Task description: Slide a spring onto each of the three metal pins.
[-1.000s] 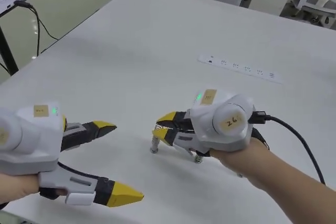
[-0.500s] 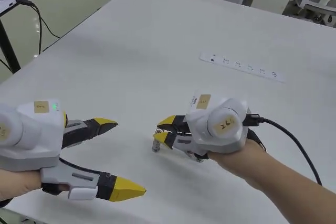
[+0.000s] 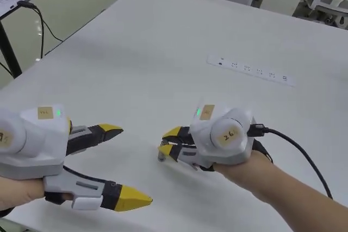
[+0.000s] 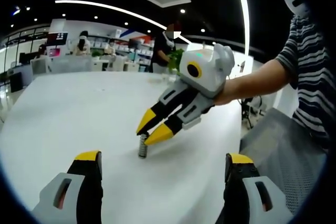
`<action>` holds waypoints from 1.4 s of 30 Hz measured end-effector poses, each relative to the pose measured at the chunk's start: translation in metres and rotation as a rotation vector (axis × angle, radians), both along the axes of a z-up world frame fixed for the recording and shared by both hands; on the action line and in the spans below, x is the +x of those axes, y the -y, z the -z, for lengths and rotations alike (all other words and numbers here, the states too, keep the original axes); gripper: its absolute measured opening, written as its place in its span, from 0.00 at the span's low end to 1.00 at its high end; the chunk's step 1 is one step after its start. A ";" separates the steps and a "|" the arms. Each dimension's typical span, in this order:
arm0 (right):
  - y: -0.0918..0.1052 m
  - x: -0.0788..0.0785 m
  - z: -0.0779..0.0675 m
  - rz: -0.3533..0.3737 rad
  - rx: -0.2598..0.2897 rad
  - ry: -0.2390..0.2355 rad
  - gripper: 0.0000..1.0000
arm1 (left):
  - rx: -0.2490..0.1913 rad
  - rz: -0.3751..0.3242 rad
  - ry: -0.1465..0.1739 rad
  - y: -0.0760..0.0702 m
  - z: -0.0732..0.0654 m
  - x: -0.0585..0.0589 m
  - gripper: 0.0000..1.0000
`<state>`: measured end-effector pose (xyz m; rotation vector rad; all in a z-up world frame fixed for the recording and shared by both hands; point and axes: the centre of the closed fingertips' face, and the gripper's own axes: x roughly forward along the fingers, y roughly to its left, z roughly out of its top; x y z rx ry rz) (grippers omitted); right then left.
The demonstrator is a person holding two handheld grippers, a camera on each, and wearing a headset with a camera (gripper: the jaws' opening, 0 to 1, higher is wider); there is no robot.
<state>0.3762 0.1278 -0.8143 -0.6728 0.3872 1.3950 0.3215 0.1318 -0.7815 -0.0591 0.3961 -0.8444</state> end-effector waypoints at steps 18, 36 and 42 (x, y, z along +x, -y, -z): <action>0.018 -0.003 -0.015 0.029 0.044 -0.035 0.14 | 0.005 0.020 0.010 0.008 -0.008 0.011 0.95; 0.072 0.000 -0.035 0.198 0.187 -0.072 0.38 | -0.004 0.034 0.037 0.018 -0.019 0.024 0.97; 0.090 0.000 -0.043 0.251 0.249 -0.073 0.52 | -0.009 0.040 0.048 0.025 -0.023 0.028 0.98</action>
